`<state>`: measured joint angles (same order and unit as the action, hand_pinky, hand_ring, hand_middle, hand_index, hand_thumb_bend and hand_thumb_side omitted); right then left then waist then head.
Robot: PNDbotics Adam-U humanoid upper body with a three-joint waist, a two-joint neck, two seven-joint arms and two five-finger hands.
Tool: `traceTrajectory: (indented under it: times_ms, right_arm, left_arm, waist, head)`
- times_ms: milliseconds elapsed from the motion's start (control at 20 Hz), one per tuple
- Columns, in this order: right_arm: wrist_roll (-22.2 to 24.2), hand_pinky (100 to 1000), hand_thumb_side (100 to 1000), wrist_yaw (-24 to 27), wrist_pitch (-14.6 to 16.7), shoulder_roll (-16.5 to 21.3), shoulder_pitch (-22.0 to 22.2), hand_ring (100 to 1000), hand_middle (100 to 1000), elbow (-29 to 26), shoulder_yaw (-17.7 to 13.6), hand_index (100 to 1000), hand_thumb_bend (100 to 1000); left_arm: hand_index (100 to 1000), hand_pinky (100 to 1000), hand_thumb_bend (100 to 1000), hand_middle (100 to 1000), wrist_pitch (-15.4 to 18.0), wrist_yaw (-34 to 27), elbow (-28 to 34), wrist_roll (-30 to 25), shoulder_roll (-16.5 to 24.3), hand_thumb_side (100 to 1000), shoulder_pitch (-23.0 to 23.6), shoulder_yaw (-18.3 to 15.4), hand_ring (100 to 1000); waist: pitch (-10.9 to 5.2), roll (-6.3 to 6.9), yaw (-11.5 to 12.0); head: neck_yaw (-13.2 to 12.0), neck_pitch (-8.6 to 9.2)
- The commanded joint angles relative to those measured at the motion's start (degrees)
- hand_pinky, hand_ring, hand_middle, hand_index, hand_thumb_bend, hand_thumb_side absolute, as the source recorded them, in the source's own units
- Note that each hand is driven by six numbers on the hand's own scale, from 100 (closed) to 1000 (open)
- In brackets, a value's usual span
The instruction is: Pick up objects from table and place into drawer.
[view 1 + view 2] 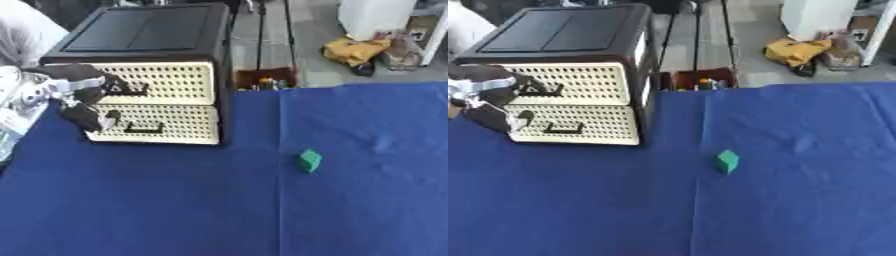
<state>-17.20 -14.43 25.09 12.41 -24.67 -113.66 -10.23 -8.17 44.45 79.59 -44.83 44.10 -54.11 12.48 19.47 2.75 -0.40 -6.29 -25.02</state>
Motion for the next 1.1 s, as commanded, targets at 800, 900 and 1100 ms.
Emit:
traceTrajectory:
  times_ms: [800,900,1100]
  right_arm:
    - [0.66,678,857,0.63,0.10,1.14,-0.16,645,474,-0.93,-0.27,741,100]
    - [0.69,679,858,0.62,0.06,1.09,-0.14,645,474,-0.93,-0.29,741,100]
    - [0.58,679,857,0.62,0.03,1.01,-0.17,645,475,-0.93,-0.39,741,100]
  left_arm:
    - [813,100,102,168,-0.02,2.16,-1.70,0.11,0.13,241,-2.04,-1.47,100]
    - [791,100,102,167,-0.37,1.96,-0.88,0.13,0.24,237,-1.81,-1.64,100]
    - [780,100,108,167,-1.07,2.00,1.53,-0.12,1.07,237,-0.59,-1.72,100]
  waist:
    - [0.19,-0.23,-0.24]
    - [0.20,-0.27,-0.17]
    - [0.19,-0.39,0.05]
  head:
    - [-0.80,1.27]
    - [-0.81,1.21]
    - [-0.69,1.29]
